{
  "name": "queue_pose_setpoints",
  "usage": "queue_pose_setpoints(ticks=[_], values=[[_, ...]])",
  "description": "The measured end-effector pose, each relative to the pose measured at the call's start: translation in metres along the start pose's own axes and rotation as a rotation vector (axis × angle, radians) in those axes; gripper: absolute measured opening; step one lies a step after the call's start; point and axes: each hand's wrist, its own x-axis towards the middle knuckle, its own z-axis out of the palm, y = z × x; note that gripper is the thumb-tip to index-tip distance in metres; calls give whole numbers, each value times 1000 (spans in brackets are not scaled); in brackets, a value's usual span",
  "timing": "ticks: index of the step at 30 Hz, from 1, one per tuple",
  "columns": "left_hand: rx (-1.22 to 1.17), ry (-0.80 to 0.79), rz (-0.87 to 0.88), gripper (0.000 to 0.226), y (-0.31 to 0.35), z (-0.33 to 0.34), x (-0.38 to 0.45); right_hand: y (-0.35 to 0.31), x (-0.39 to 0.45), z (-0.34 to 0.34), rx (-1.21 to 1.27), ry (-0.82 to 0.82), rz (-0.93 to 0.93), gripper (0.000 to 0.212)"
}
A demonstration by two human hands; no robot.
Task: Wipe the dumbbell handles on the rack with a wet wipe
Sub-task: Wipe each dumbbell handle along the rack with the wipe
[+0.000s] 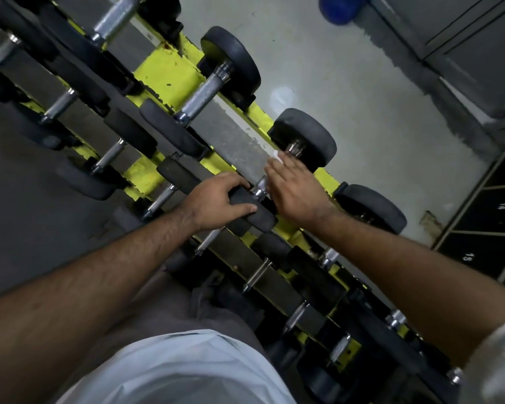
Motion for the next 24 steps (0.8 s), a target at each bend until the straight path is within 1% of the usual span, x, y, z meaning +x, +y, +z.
queue_pose_setpoints(ticks=[1, 4, 5, 8, 10, 12, 14, 16, 19, 20, 21, 23, 24], values=[[-22, -2, 1, 54, -1, 0, 0, 4, 3, -6, -19, -7, -10, 54], [-39, 3, -7, 45, 0, 4, 0, 5, 9, -16, -57, -18, 88, 59], [-40, 6, -19, 45, 2, 6, -1, 0, 9, -15, -60, -21, 95, 60], [-45, 25, -10, 47, 6, 15, -5, -1, 11, -14, -75, -59, 23, 56], [-41, 46, 5, 47, 7, 20, -6, 3, 16, -19, -104, -56, 82, 54], [-46, 50, 0, 47, 7, 23, -7, -6, 17, -16, -141, -82, 141, 60], [-51, 63, 9, 47, 8, 24, -8, -12, 16, -11, -127, -103, 89, 64], [-46, 69, 20, 46, 10, 25, -9, -4, 15, -19, -113, -114, 54, 62], [-35, 79, 10, 49, 11, 27, -11, -1, 14, -20, -127, -104, 136, 63], [-25, 81, 14, 50, 11, 28, -11, -6, 13, -15, -111, -104, 133, 63], [-15, 82, 15, 50, 11, 28, -10, -11, 12, -12, -82, -111, 90, 62], [-11, 70, 9, 52, 10, 26, -10, -6, 10, -14, -13, -115, -34, 56], [-14, 71, 4, 53, 10, 26, -11, 1, 12, -19, 9, -95, -38, 53]])
